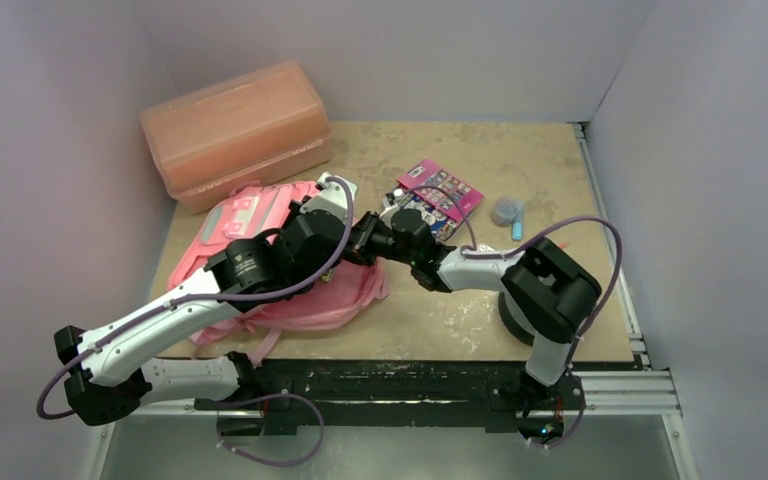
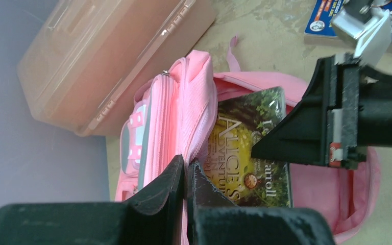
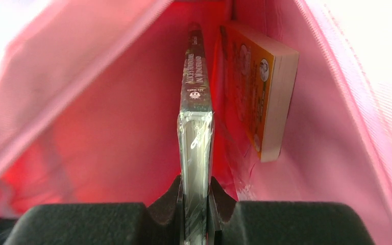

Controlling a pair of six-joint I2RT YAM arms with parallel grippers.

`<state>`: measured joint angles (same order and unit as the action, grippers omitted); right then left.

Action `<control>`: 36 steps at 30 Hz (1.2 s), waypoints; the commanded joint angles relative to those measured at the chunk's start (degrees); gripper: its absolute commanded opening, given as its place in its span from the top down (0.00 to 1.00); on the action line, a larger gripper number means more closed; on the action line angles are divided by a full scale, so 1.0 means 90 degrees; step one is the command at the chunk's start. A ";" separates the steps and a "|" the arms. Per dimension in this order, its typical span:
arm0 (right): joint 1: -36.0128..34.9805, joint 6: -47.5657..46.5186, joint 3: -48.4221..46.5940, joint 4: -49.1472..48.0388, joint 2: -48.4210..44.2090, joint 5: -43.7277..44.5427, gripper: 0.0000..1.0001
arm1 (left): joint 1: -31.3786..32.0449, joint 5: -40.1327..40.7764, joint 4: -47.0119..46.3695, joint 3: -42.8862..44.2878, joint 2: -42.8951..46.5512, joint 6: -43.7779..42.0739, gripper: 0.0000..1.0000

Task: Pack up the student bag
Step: Place the book in the student bag.

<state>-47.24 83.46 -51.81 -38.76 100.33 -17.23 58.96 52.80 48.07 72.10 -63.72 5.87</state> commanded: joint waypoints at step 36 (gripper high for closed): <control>-0.1140 -0.1129 -0.2344 -0.0082 0.2044 0.2663 0.37 | 0.0021 0.0491 -0.2012 -0.0908 0.0779 -0.1023 1.00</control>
<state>-57.63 75.20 -74.24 -39.64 124.86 4.99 58.94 54.92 36.32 63.75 -58.39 -2.63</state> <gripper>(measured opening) 0.555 0.022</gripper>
